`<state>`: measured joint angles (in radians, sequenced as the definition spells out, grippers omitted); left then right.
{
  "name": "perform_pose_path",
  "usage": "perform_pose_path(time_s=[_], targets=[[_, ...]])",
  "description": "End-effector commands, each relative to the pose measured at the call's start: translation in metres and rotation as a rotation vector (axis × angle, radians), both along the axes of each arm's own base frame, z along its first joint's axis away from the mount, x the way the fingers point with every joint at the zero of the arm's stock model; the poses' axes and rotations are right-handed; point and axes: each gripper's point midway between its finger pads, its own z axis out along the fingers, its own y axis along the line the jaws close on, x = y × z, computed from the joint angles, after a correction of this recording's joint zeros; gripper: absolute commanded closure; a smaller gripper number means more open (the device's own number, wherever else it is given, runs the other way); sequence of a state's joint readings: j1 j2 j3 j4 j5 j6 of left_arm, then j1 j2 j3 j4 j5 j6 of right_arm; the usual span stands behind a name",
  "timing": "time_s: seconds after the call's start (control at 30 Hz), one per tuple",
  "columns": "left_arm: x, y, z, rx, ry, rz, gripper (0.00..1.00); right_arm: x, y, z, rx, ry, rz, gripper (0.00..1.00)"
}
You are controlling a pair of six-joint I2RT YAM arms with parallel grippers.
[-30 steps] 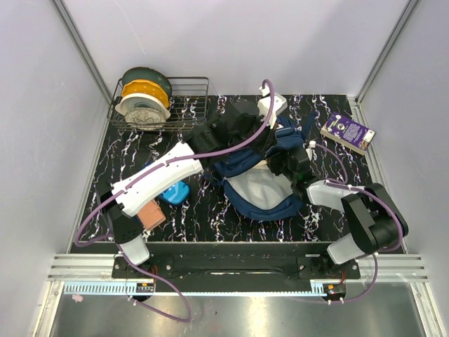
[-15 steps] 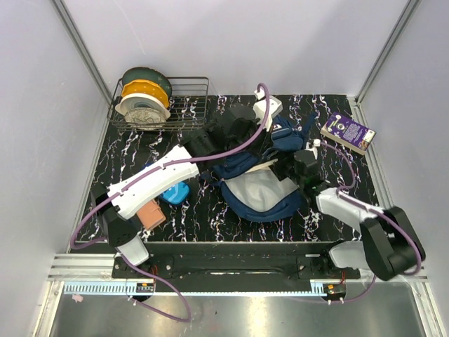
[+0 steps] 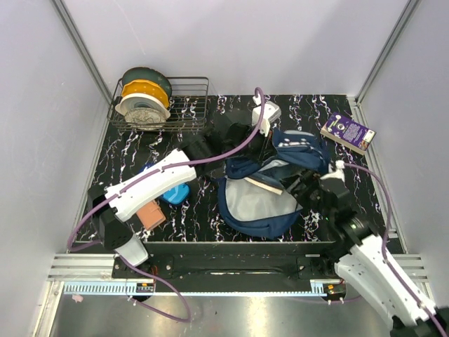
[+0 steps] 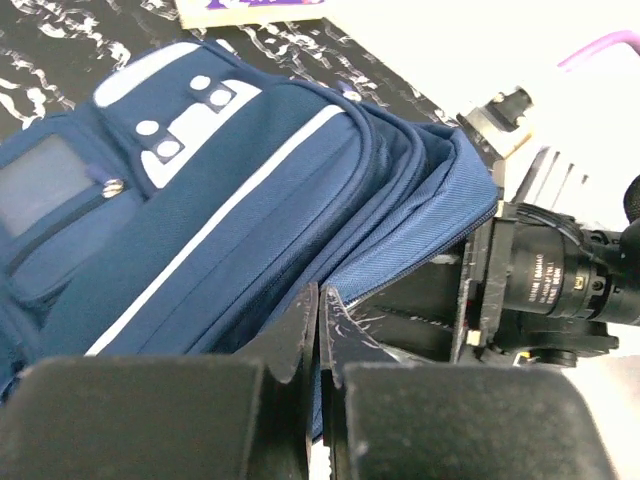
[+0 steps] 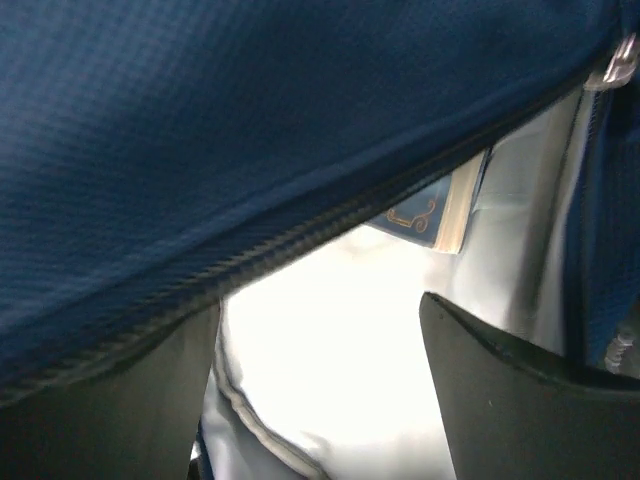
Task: Pack the student bag
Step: Place the book in the student bag.
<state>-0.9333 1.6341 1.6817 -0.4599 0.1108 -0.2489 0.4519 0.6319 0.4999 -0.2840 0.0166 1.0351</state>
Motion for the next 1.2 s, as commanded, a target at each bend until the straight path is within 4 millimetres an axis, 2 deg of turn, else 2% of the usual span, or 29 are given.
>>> perform_pose_path(time_s=[0.0,0.07,0.1,0.17,0.2,0.3,0.37,0.47,0.53,0.57,0.63,0.7,0.73,0.77,0.8,0.83,0.87,0.93,0.97,1.03,1.07,1.13,1.17], targets=[[0.048,0.049,0.054,-0.092,-0.186,0.227,1.0,-0.024,-0.084,0.049,-0.144,-0.125,-0.304,0.13],[0.047,0.05,0.048,-0.084,-0.175,0.228,1.0,-0.024,-0.099,0.055,-0.203,-0.142,-0.359,0.1],[0.047,0.05,0.041,-0.079,-0.159,0.234,1.0,-0.021,-0.099,0.061,-0.221,-0.142,-0.359,0.09],[0.046,0.051,0.038,-0.08,-0.152,0.236,1.0,-0.011,-0.09,0.056,-0.273,-0.108,-0.31,0.09],[0.045,0.052,0.037,-0.081,-0.148,0.234,1.0,-0.007,-0.085,0.063,-0.27,-0.114,-0.294,0.09],[0.043,0.053,0.041,-0.096,-0.157,0.228,1.0,0.006,-0.069,0.055,-0.279,-0.064,-0.238,0.08],[0.041,0.056,0.046,-0.103,-0.163,0.228,1.0,0.01,-0.068,0.052,-0.264,-0.041,-0.258,0.07],[0.039,0.062,0.05,-0.109,-0.172,0.241,1.0,0.01,-0.08,0.05,-0.248,-0.024,-0.344,0.03],[0.039,0.065,0.047,-0.105,-0.172,0.252,1.0,0.005,-0.086,0.042,-0.22,0.04,-0.4,0.02],[0.039,0.066,0.048,-0.107,-0.172,0.256,1.0,0.0,-0.089,0.029,-0.24,0.105,-0.414,0.0],[0.04,0.069,0.048,-0.103,-0.172,0.266,1.0,-0.003,-0.088,0.014,-0.223,0.188,-0.43,0.0],[0.04,0.07,0.048,-0.101,-0.172,0.271,1.0,-0.008,-0.087,-0.014,-0.237,0.292,-0.423,0.0],[0.041,0.073,0.049,-0.099,-0.174,0.286,1.0,-0.01,-0.08,-0.02,-0.206,0.328,-0.393,0.0],[0.04,0.075,0.051,-0.098,-0.182,0.285,1.0,-0.006,-0.081,-0.023,-0.179,0.335,-0.404,0.0],[0.04,0.076,0.05,-0.094,-0.183,0.287,1.0,-0.007,-0.082,-0.035,-0.166,0.355,-0.4,0.0],[0.038,0.077,0.052,-0.095,-0.187,0.28,1.0,-0.007,-0.075,-0.039,-0.13,0.364,-0.367,0.0],[0.036,0.077,0.051,-0.092,-0.19,0.268,1.0,0.0,-0.08,-0.046,-0.102,0.352,-0.387,0.0],[0.029,0.073,0.05,-0.103,-0.181,0.225,1.0,0.009,-0.075,-0.05,-0.053,0.332,-0.358,0.0],[0.026,0.071,0.045,-0.107,-0.166,0.211,1.0,0.024,-0.077,-0.053,-0.023,0.303,-0.364,0.0],[0.018,0.065,0.044,-0.131,-0.145,0.168,1.0,0.04,-0.066,-0.054,0.008,0.272,-0.297,0.0],[0.016,0.064,0.037,-0.134,-0.116,0.174,1.0,0.06,-0.062,-0.054,0.015,0.257,-0.283,0.0],[0.014,0.06,0.031,-0.135,-0.089,0.182,1.0,0.082,-0.051,-0.048,0.012,0.227,-0.203,0.0],[0.012,0.059,0.031,-0.141,-0.075,0.182,1.0,0.105,-0.045,-0.042,0.012,0.22,-0.174,0.0]])
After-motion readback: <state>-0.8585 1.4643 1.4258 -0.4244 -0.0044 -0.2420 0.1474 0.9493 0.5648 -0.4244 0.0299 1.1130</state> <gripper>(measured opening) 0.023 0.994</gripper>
